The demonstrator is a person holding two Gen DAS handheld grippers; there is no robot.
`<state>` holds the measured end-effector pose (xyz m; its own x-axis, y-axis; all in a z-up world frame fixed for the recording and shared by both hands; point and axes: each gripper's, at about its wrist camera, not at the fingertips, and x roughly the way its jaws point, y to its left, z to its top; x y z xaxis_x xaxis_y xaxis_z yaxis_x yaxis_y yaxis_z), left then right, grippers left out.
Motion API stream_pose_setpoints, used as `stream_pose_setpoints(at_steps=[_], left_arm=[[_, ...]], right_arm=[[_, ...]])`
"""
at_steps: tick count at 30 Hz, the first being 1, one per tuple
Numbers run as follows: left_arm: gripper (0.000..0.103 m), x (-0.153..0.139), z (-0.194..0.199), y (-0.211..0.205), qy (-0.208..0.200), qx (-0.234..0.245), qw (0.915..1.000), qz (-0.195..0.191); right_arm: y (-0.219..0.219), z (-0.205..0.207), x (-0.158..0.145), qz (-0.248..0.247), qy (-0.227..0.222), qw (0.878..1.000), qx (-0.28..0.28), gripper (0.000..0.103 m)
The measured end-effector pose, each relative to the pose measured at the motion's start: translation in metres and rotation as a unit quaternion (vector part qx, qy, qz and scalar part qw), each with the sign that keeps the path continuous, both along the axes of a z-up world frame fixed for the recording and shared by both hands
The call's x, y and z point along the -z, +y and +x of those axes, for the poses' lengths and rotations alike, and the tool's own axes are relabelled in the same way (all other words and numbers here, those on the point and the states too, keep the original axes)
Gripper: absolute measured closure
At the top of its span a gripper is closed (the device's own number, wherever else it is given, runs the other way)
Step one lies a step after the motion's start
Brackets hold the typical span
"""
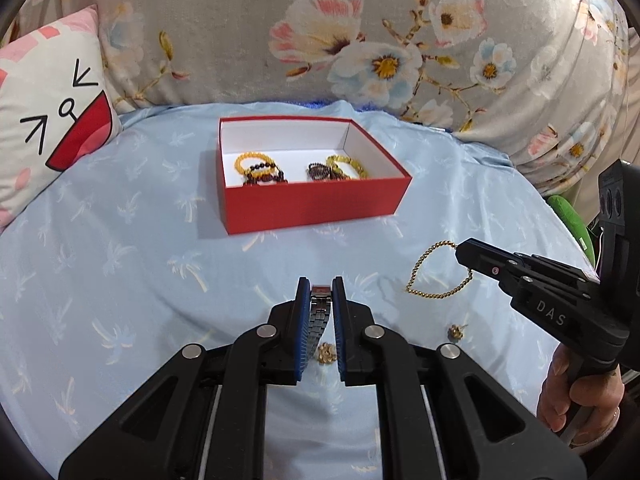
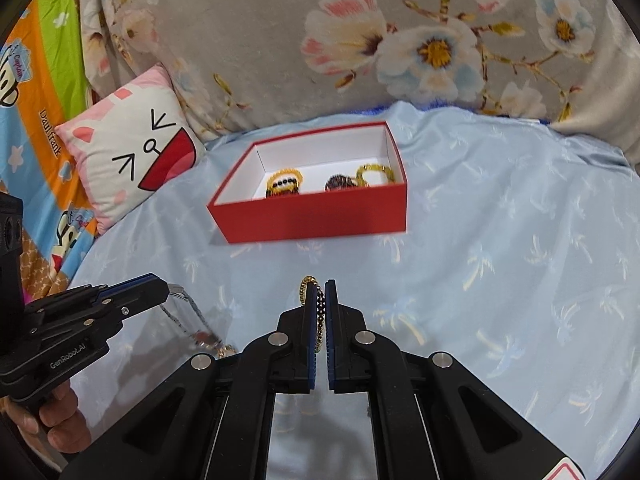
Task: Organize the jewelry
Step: 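Carry the watch and chain bracelet into the red box and open both tools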
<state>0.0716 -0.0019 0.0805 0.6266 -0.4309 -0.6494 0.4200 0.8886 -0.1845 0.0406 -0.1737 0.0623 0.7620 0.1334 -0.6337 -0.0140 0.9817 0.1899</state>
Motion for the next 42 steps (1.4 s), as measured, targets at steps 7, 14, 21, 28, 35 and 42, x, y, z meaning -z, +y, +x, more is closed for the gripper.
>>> stream_pose_setpoints(at_steps=[7, 14, 21, 28, 35, 42], left_arm=[[0.092, -0.030, 0.018, 0.000, -0.022, -0.004, 0.9997, -0.002], [0.092, -0.062, 0.053, -0.007, -0.049, -0.012, 0.9987, -0.002], [0.092, -0.075, 0.108, -0.021, -0.051, -0.017, 0.9985, -0.010], [0.092, -0.051, 0.159, -0.041, -0.029, -0.025, 0.9993, -0.003], [0.092, -0.023, 0.189, -0.055, -0.005, -0.025, 0.9996, 0.008], [0.092, -0.008, 0.201, -0.060, 0.004, -0.031, 0.9993, 0.020]], right_arm=[[-0.003, 0.018, -0.025, 0.002, -0.020, 1.000, -0.004, 0.099], [-0.016, 0.061, -0.047, 0.014, -0.027, 1.000, -0.003, 0.099], [-0.035, 0.117, -0.057, 0.044, -0.026, 0.999, 0.004, 0.099], [-0.036, 0.169, -0.033, 0.037, 0.001, 0.999, 0.002, 0.099], [-0.028, 0.210, 0.007, 0.036, 0.037, 0.999, -0.005, 0.099], [-0.030, 0.229, 0.027, 0.014, 0.046, 0.999, 0.017, 0.094]])
